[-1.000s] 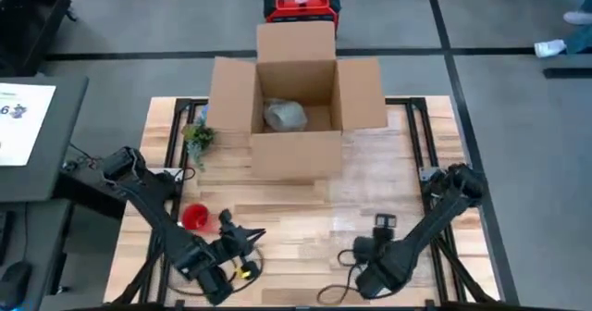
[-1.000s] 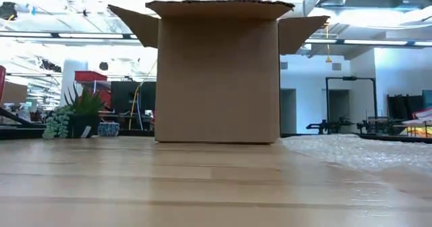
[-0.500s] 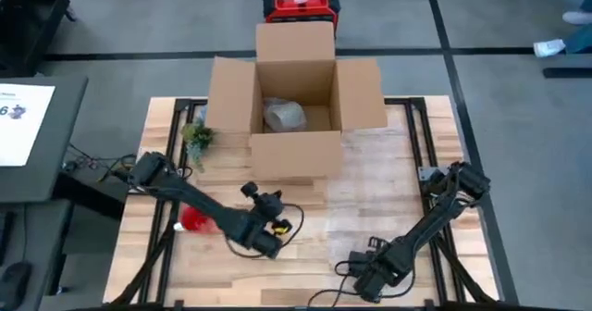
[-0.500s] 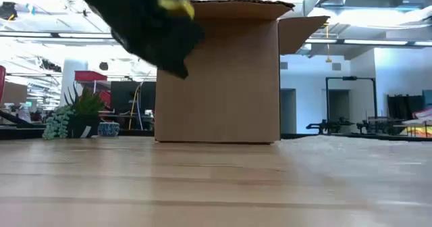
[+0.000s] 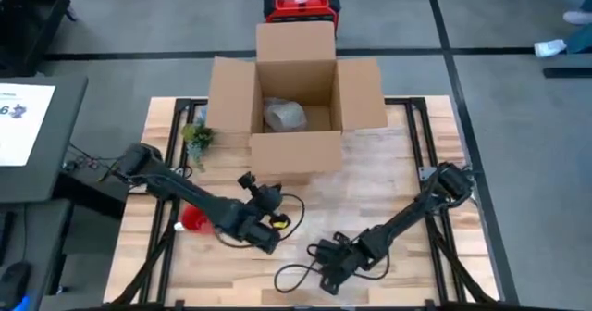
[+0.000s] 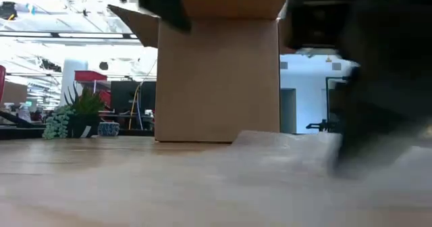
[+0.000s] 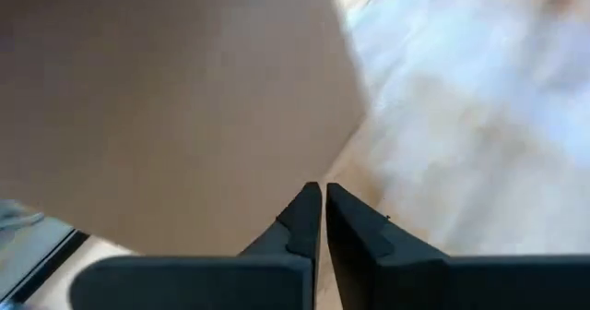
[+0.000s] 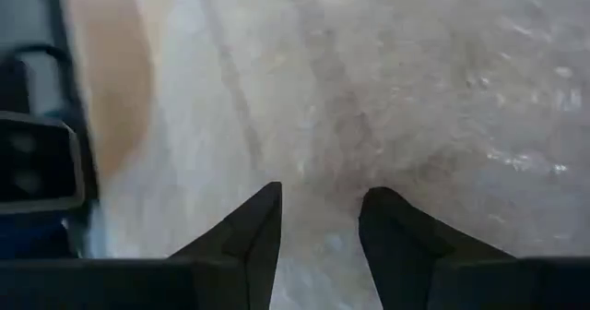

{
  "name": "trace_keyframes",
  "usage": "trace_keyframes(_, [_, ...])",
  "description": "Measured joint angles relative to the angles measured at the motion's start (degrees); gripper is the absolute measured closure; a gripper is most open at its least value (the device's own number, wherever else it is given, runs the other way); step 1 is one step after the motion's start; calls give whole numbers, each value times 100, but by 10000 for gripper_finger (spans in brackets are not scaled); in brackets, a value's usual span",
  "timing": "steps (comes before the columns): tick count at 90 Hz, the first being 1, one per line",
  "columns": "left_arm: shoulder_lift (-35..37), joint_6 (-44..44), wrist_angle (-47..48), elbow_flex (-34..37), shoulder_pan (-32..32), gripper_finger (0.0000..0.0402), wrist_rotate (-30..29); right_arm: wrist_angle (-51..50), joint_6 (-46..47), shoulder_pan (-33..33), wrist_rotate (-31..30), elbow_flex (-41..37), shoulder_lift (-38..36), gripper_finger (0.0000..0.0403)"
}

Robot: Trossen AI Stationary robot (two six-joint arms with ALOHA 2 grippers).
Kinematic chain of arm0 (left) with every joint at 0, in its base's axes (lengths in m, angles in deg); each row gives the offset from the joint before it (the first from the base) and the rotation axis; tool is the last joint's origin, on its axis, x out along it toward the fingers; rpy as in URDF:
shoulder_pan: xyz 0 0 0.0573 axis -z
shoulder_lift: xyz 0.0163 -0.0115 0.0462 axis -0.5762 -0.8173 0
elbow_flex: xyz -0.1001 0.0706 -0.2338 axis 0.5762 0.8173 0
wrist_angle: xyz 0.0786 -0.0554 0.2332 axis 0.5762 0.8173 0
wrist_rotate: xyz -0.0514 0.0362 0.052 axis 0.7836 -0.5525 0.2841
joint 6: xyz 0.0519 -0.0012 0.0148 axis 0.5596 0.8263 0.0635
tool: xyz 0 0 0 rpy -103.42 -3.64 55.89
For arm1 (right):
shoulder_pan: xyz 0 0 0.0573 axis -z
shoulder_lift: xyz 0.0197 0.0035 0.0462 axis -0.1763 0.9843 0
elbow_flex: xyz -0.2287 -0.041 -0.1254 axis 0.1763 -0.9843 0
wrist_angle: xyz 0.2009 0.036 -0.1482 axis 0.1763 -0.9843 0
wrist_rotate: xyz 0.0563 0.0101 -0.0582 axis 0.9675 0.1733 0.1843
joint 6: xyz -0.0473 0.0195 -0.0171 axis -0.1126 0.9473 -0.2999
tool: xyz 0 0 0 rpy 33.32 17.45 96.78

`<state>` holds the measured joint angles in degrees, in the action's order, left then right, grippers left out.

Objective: Wrap mug
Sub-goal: Pack the red mug with the bubble wrap

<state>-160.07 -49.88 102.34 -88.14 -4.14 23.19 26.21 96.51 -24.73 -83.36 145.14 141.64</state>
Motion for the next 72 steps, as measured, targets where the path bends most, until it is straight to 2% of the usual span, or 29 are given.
trace_keyframes(10, [152, 117, -217, -91, 428, 402, 20, 112, -387, -73, -5, 61, -448, 271])
trace_keyframes(20, [92, -92, -380, -96, 809, 402, 48, -710, -393, -287, 32, 59, -862, 271])
trace_keyframes(34, [-361, -946, -407, -96, 1147, 402, 149, -2553, 538, -667, -46, -40, -1270, 271])
trace_keyframes(43, [-719, -1533, -421, -94, 1224, 402, 145, -3016, 1356, -837, -40, -465, -1263, 271])
trace_keyframes(50, [-1028, -1917, -420, -94, 1212, 402, 243, -2634, 1839, -920, 69, -906, -1254, 271])
trace_keyframes(58, [-1344, -2412, -397, -89, 1152, 402, 329, -1436, 2240, -992, -1, -1460, -1235, 271])
trace_keyframes(66, [-1489, -3034, -220, -88, 1003, 402, 300, -1, 2205, -1048, -127, -1683, -1051, 271])
trace_keyframes(72, [-1482, -3352, 6, -88, 808, 402, 127, 663, 2114, -1041, -294, -1699, -796, 271])
